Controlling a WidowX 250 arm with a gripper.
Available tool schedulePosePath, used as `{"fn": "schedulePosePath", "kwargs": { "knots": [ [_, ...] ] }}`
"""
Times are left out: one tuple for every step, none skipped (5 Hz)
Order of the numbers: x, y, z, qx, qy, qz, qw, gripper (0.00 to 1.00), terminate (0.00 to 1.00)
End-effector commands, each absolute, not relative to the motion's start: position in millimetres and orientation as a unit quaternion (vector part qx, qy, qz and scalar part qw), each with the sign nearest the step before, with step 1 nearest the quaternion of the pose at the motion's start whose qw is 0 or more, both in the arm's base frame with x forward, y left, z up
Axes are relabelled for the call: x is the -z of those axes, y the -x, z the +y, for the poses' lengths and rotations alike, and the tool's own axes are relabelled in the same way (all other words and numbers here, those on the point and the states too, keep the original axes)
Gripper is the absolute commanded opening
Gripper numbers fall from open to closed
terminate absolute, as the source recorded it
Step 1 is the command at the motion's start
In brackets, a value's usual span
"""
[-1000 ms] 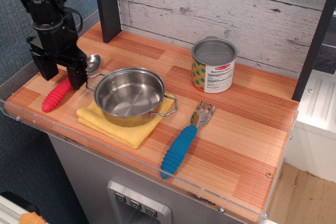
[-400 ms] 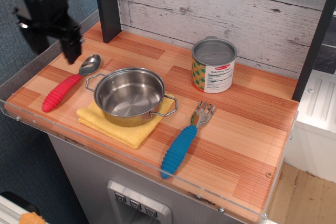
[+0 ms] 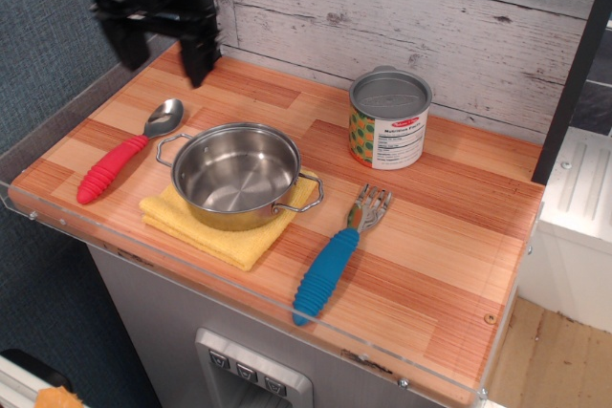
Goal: Place the red spoon to the left of the silver pot.
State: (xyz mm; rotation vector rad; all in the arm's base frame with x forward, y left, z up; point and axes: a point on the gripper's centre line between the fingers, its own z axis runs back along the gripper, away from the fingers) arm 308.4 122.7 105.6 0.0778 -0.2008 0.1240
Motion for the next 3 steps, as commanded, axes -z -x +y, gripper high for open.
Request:
{"fn": "schedulePosePath", "kwargs": {
  "knots": [
    [-140.7,-341.9,96.6,-0.092,-0.048,-0.154,0.983,1.0,0.0],
    [-141.1,-352.4,86.4,-0.064,-0.031,-0.14,0.988,1.0,0.0],
    [-141.1,-352.4,86.4,-0.064,-0.031,-0.14,0.988,1.0,1.0]
  ]
}}
